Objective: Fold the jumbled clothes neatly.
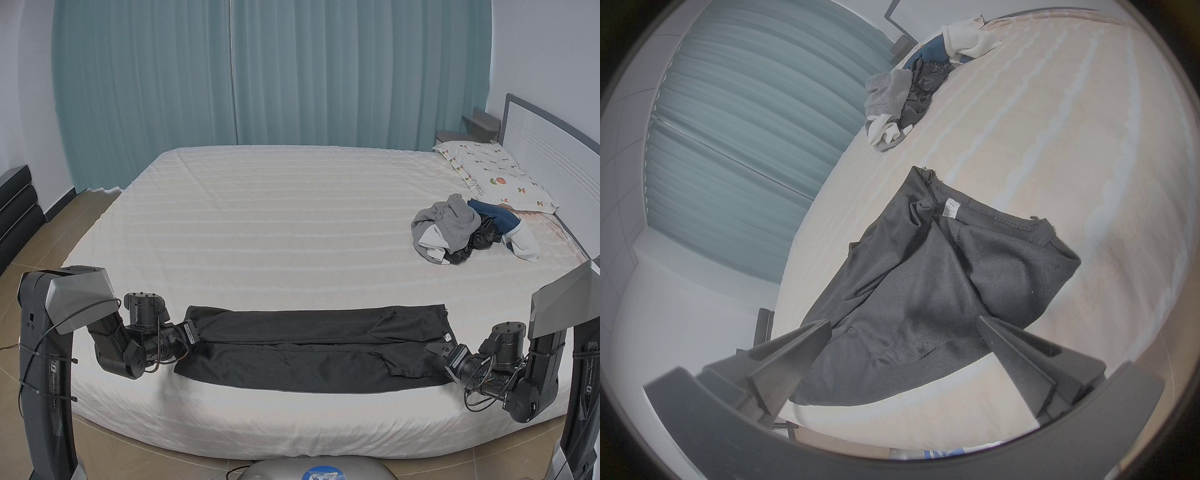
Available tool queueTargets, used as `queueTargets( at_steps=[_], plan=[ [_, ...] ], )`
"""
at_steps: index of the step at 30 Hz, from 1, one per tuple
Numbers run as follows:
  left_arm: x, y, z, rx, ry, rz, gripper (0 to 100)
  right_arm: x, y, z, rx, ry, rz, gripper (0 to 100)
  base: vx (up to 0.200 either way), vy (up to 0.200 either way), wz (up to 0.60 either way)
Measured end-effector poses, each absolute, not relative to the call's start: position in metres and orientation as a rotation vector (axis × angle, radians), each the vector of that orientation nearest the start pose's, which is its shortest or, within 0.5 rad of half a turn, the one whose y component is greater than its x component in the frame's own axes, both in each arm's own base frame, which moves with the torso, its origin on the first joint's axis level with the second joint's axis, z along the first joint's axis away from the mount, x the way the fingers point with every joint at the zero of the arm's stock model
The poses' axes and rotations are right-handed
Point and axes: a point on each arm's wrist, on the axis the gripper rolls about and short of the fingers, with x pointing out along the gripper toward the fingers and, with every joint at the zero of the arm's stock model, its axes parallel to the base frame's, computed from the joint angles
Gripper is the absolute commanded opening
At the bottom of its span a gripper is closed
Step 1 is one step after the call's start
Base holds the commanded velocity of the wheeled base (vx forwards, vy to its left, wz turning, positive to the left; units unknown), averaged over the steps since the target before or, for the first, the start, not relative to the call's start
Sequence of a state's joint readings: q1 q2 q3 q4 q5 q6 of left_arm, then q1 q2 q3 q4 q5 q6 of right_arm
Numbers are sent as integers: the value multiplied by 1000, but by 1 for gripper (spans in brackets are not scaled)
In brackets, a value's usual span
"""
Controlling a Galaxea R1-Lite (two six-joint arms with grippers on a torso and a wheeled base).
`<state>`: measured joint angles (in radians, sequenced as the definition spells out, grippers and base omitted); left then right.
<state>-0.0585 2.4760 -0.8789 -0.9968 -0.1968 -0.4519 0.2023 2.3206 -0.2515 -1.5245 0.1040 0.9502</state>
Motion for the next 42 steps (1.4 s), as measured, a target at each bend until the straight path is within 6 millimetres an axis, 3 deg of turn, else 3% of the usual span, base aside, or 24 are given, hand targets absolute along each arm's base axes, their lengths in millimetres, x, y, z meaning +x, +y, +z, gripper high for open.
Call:
queueTargets(
  at_steps=[21, 34, 42],
  plan=[
    [386, 4, -21, -592, 553, -20, 0, 282, 24, -5, 936, 510, -54, 100, 0, 0, 0],
    [384, 33, 0, -665, 542, 57, 0, 292, 2, -4, 961, 465, -88, 100, 0, 0, 0],
    [385, 34, 7, -693, 525, 61, 0, 296, -2, -11, 967, 475, -97, 100, 0, 0, 0]
  ],
)
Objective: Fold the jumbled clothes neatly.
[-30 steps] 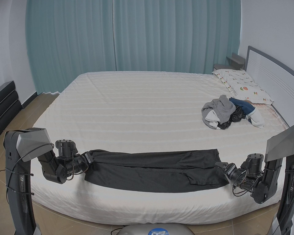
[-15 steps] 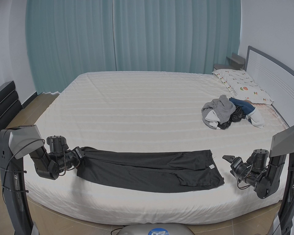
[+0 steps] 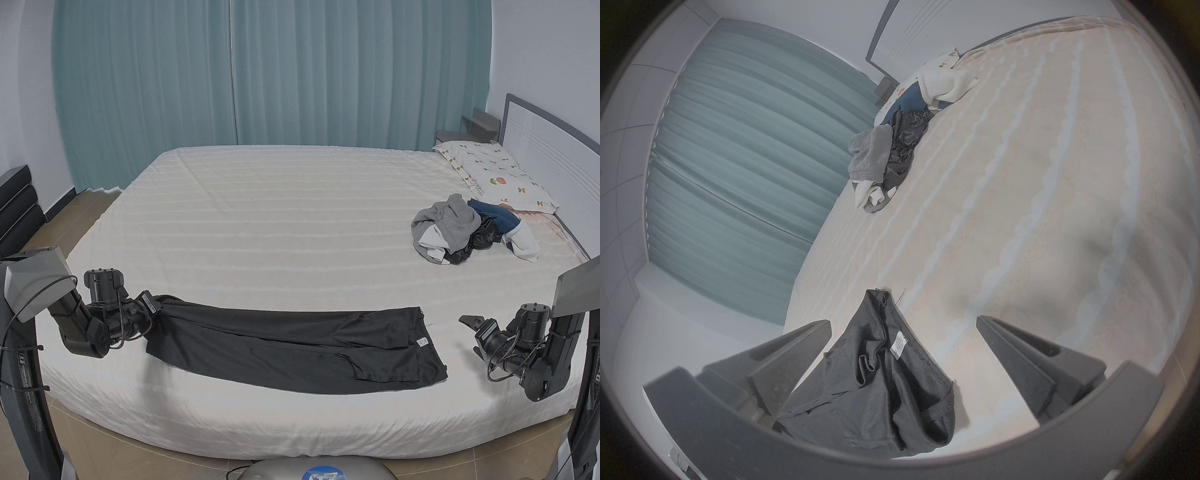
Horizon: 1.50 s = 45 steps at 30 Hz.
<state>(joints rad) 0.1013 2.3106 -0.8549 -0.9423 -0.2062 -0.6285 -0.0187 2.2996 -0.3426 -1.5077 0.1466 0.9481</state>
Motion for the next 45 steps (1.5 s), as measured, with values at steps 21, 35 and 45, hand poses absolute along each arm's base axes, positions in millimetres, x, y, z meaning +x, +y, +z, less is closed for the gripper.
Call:
queueTargets(
  at_steps=[21, 35, 45],
  plan=[
    [392, 10, 16, -793, 510, 22, 0, 298, -2, -21, 968, 500, -106, 100, -29, -48, 0],
    [399, -34, 33, -749, 490, -19, 0, 299, 1, -25, 967, 510, -101, 100, 0, -200, 0],
    [399, -83, 56, -677, 602, 12, 0, 297, 3, -27, 964, 520, -98, 100, 0, -200, 0]
  ],
)
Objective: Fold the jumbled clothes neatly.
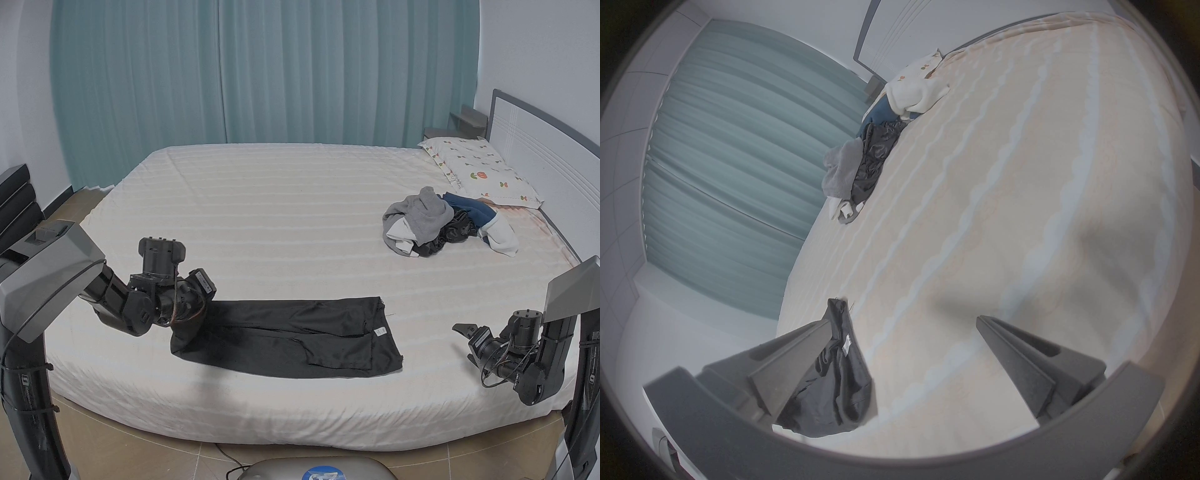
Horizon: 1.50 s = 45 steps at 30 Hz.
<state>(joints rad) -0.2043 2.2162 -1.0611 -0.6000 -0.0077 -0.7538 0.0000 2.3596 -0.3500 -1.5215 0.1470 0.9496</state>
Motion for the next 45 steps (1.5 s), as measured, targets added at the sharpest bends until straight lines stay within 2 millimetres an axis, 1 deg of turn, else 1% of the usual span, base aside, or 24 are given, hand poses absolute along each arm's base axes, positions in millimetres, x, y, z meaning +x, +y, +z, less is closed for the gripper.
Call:
queueTargets(
  at_steps=[4, 9, 16, 21, 24, 25, 26, 30, 37, 41, 45],
  plan=[
    [398, -113, 69, -642, 620, -17, 0, 297, 5, -27, 963, 525, -95, 100, 0, -200, 0],
    [393, -146, 78, -609, 662, -65, 0, 296, 8, -27, 960, 533, -90, 100, 0, -200, 0],
    [391, -181, 87, -579, 709, -113, 0, 295, 10, -28, 957, 538, -83, 100, 0, -200, 0],
    [393, -203, 86, -589, 727, -133, 0, 295, 11, -28, 955, 540, -81, 100, 0, -200, 0],
    [394, -215, 78, -577, 736, -129, 0, 294, 11, -28, 954, 542, -82, 100, 0, -67, 0],
    [395, -226, 66, -558, 743, -116, 0, 294, 11, -28, 954, 543, -82, 100, 0, 0, 0],
    [396, -228, 64, -556, 743, -114, 100, 294, 11, -28, 953, 543, -82, 100, 0, 0, 0],
    [400, -232, 55, -575, 749, -97, 100, 294, 12, -28, 952, 545, -80, 100, 0, 0, 0],
    [405, -234, 52, -633, 742, -68, 100, 294, 14, -28, 950, 551, -74, 100, 0, 0, 0],
    [403, -232, 57, -655, 736, -56, 100, 293, 15, -28, 950, 552, -72, 100, 0, 0, 0],
    [400, -221, 64, -677, 735, -34, 100, 293, 15, -29, 949, 555, -72, 100, 0, 0, 0]
  ],
)
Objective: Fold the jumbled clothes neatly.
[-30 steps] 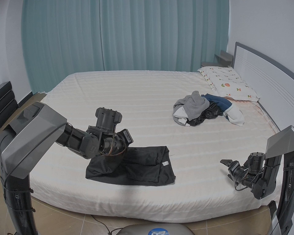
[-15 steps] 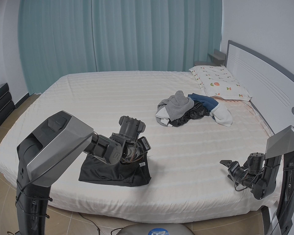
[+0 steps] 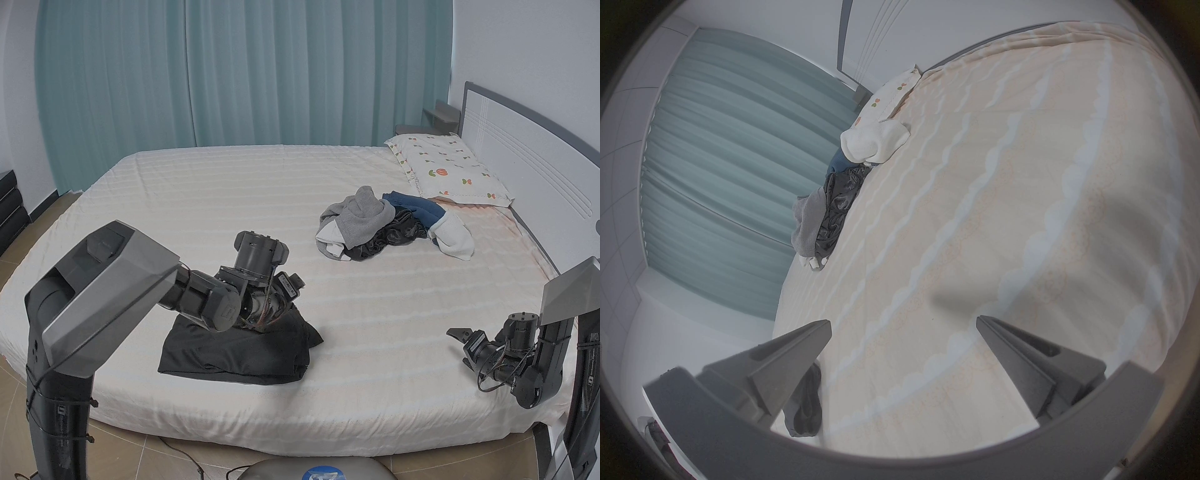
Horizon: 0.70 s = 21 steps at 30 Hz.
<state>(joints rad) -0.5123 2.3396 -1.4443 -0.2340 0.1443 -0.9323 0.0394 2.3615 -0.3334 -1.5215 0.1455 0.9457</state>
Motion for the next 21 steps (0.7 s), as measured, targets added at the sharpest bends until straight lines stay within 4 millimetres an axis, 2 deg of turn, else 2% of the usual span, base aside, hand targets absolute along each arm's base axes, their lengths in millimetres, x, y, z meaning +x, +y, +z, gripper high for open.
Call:
queueTargets(
  at_steps=[7, 13, 21],
  plan=[
    [397, -182, 69, -795, 767, 36, 100, 292, 16, -31, 945, 565, -73, 100, 0, 0, 0],
    [397, -139, 64, -895, 821, 81, 100, 292, 17, -32, 943, 571, -73, 100, 0, 200, 0],
    [394, -96, 52, -1024, 769, 72, 100, 292, 18, -33, 941, 574, -69, 100, 0, 200, 0]
  ],
)
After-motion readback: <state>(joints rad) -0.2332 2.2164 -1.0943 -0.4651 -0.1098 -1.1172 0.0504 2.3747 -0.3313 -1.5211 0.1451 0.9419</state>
